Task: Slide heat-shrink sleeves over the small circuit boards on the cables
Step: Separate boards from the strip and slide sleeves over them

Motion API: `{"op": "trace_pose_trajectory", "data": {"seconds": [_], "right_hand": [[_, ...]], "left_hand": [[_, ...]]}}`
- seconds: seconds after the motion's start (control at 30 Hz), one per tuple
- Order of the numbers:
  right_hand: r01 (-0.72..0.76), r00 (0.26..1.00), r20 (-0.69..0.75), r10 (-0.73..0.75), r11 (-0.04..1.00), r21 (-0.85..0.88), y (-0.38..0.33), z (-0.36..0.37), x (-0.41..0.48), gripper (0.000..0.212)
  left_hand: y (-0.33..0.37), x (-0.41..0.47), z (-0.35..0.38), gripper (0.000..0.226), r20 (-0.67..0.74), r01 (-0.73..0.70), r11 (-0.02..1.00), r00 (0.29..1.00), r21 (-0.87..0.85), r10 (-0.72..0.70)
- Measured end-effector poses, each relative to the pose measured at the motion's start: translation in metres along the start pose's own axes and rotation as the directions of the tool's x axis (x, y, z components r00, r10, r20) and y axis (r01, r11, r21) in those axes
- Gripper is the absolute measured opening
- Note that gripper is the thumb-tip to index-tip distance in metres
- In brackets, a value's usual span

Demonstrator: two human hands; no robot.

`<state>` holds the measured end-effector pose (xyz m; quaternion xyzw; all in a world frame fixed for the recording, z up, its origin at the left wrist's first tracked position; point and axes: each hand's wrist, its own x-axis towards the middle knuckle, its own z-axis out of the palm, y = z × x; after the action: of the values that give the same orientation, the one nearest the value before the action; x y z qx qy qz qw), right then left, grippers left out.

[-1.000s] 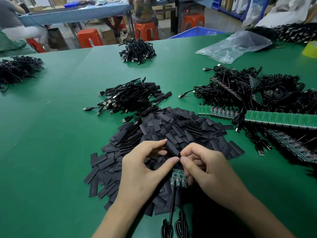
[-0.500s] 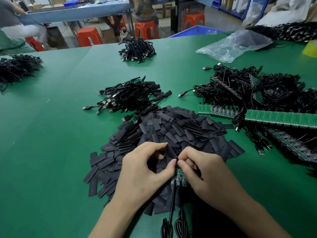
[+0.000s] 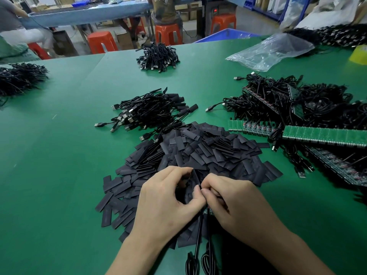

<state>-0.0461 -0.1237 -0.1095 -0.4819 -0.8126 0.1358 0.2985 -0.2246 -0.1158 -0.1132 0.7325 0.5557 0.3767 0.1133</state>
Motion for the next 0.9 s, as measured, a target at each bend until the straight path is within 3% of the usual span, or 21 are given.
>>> {"op": "trace_pose_trajectory", "data": {"seconds": [0.23,0.47,0.67,0.9], "right_hand": [[-0.018,1.0,-0.008,0.018,0.998,0.058,0.001,0.003,-0.001,0.014],[-0.076,0.994,-0.061,0.089,0.979,0.191,0.009,0.003,0.0,0.016],[-0.095,0.988,-0.093,0.12,0.967,0.236,0.008,0.005,0.001,0.014],[-0.11,0.987,-0.082,0.136,0.958,0.264,0.008,0.006,0.001,0.013]], "left_hand": [[-0.004,0.002,-0.005,0.024,-0.085,0.001,0.999,0.996,-0.046,-0.005],[-0.005,0.003,0.001,0.019,-0.048,0.047,0.982,0.997,-0.181,-0.057],[-0.009,0.002,0.009,0.018,-0.015,0.227,0.861,0.965,-0.455,-0.262],[-0.016,0.004,0.01,0.018,0.004,0.249,0.772,0.953,-0.584,-0.304]]}}
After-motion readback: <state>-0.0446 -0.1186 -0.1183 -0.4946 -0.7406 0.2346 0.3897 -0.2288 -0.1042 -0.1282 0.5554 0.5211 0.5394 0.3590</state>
